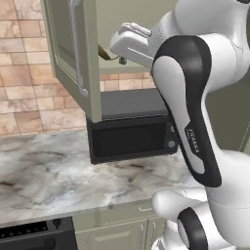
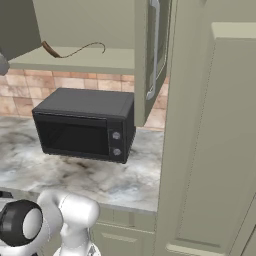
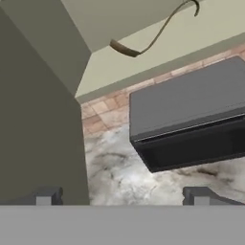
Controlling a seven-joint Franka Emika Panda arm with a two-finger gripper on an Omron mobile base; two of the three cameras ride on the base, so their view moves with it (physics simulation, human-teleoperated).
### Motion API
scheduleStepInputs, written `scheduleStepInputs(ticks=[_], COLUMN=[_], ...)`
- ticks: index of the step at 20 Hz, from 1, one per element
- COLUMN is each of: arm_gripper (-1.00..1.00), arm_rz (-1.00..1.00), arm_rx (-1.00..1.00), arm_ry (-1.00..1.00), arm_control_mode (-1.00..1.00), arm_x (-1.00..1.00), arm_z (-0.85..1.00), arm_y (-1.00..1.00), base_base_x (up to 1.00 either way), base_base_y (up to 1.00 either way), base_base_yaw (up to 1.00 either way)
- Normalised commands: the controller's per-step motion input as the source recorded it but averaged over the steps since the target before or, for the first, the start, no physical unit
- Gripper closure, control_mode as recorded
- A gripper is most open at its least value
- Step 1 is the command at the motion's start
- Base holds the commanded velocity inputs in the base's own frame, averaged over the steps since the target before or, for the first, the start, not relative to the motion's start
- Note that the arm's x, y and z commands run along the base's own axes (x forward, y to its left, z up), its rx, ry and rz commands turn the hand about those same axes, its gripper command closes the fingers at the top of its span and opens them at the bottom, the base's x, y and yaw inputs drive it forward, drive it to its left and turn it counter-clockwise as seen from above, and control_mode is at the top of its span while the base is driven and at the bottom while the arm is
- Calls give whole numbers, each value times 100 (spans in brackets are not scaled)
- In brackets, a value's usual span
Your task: Open the cabinet and move the ladle to the pot. Then close the cabinet.
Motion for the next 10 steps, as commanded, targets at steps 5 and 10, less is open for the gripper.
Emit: scheduleStepInputs(ticks=[5,10], arm_gripper=[-100,-100], arm_rz=[25,22], arm_rx=[6,4], arm_ry=[-8,-3], arm_control_mode=[-100,-100], arm_x=[45,50], arm_z=[-15,-5], arm_y=[8,9], base_base_x=[0,0], base_base_y=[0,0], base_base_yaw=[0,0])
